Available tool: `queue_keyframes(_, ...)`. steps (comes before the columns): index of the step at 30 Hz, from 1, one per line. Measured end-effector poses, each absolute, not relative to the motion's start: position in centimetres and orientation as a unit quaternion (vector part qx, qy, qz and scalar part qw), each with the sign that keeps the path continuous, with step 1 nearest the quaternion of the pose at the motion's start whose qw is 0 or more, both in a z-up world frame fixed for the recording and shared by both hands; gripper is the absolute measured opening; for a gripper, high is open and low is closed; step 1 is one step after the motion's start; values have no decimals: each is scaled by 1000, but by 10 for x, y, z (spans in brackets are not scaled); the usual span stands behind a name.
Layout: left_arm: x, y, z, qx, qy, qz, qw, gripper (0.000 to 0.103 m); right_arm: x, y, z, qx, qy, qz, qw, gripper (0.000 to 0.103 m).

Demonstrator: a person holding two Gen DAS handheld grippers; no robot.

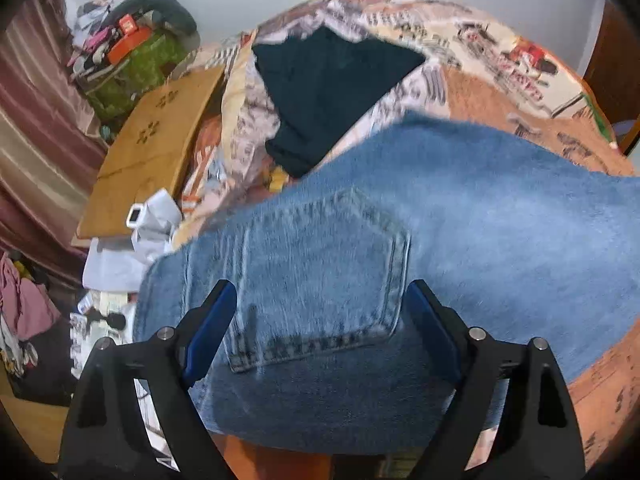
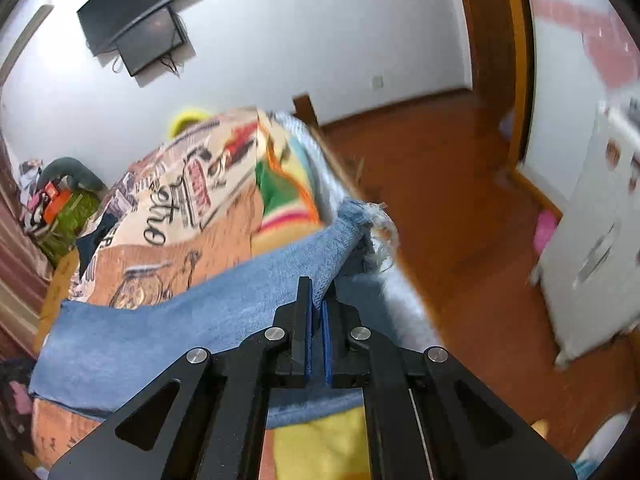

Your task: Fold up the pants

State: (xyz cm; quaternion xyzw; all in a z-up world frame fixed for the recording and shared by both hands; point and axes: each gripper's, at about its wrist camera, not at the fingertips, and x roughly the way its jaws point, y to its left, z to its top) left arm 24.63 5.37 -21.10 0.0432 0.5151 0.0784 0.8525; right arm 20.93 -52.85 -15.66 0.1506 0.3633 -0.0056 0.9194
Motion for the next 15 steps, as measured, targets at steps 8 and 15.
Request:
queue_keyframes(8, 262, 38, -226, 45, 530, 59, 845, 87, 220, -536, -201, 140, 421, -34, 896, 3)
queue_keyframes(15, 259, 41, -238, 27, 536, 56, 842, 88, 223, -539, -238, 142, 491, -43, 858, 16)
